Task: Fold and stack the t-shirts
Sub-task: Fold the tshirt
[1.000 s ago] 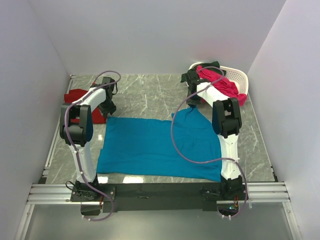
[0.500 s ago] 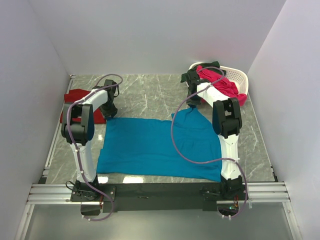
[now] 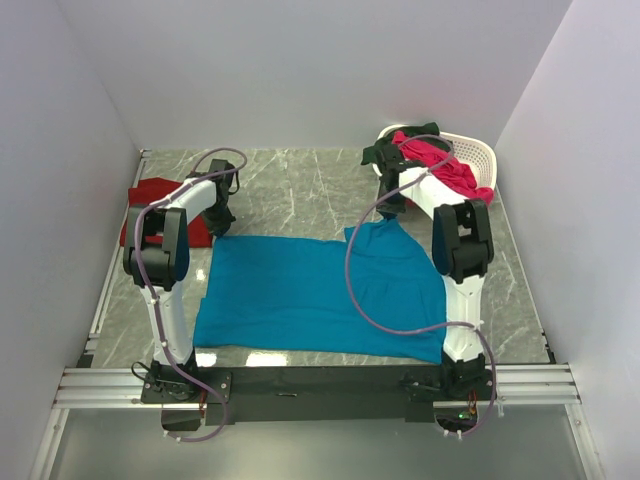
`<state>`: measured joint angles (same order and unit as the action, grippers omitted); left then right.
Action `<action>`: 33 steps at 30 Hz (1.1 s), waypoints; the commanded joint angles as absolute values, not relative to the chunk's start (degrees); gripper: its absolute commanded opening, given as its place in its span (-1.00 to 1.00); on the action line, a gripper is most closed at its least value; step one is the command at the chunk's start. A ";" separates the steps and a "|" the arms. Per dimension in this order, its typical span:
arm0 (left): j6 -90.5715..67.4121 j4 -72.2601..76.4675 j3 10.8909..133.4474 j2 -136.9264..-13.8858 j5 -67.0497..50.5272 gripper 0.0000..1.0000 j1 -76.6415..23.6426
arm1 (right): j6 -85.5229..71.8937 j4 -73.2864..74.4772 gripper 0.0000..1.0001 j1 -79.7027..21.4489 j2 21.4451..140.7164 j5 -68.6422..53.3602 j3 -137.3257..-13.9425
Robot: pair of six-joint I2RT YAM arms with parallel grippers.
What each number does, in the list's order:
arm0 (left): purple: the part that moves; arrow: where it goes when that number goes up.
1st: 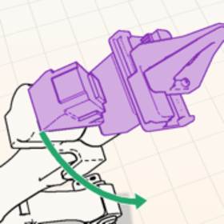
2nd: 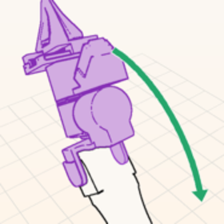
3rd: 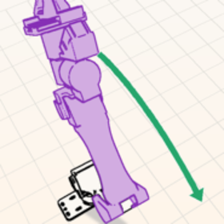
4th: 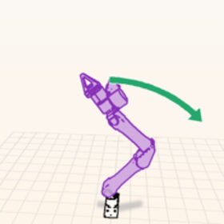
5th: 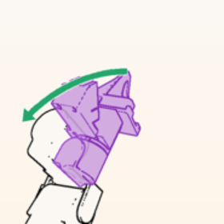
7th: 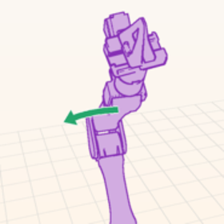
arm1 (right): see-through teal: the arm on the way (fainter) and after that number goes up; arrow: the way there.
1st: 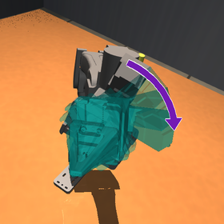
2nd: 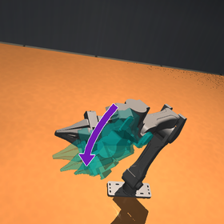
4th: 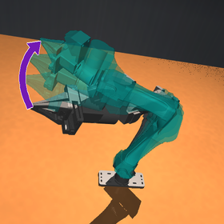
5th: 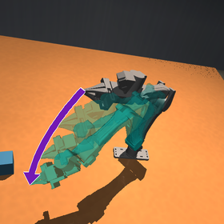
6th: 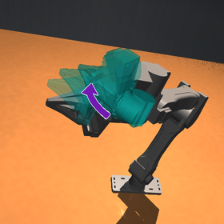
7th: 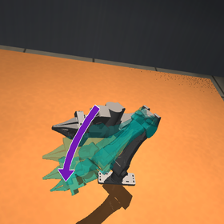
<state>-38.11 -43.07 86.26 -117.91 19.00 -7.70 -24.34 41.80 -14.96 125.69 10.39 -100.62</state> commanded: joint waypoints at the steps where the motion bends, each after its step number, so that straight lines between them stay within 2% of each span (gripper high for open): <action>1: -36.65 -41.93 85.69 -117.16 19.86 -0.99 -7.73 | -23.82 41.66 -1.00 -14.59 117.70 11.07 -97.84; 22: -34.10 -36.39 76.91 -105.56 17.67 -0.99 -7.73 | -24.70 45.00 -1.00 -16.35 94.76 12.75 -75.34; 33: -33.49 -37.44 72.16 -99.85 17.93 -0.99 -7.82 | -27.15 48.60 -1.00 -18.98 86.14 13.27 -67.86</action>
